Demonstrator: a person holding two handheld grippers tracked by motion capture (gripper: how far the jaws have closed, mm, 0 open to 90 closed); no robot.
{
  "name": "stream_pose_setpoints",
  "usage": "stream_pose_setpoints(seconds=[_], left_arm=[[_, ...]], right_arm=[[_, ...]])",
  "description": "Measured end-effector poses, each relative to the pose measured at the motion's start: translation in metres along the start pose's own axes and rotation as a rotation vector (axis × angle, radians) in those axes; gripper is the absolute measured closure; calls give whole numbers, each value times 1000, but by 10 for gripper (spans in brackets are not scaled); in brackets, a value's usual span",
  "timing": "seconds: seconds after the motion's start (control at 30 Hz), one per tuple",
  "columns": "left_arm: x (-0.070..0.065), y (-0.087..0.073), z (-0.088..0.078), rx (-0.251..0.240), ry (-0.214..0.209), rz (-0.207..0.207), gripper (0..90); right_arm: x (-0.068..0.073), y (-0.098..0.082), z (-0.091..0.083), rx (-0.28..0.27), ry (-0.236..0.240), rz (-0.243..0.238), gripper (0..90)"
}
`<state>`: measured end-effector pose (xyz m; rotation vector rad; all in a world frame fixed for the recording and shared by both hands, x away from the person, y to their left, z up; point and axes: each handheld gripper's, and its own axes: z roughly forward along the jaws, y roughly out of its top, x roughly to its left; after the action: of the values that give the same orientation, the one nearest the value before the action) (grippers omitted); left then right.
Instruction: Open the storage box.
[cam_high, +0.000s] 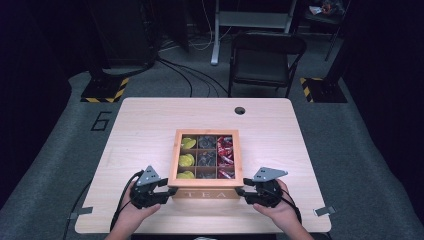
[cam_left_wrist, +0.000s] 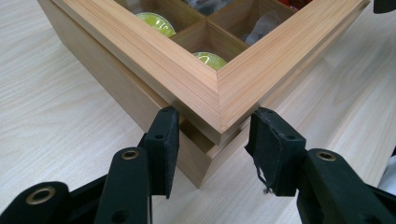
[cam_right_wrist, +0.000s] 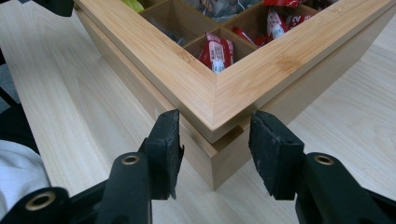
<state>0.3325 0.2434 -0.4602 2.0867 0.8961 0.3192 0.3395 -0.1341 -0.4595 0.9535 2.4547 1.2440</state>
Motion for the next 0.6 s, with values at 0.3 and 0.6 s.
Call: stream_pose_setpoints(seconds=[0.3,0.6], left_arm=[[1,7,-4,1,-10,-22,533],[2,15,-8,14,-19,-31,534]], right_arm=[[2,1,-1,-12,1,-33,463],[-5,5,-5,-33,-40,-17,453]])
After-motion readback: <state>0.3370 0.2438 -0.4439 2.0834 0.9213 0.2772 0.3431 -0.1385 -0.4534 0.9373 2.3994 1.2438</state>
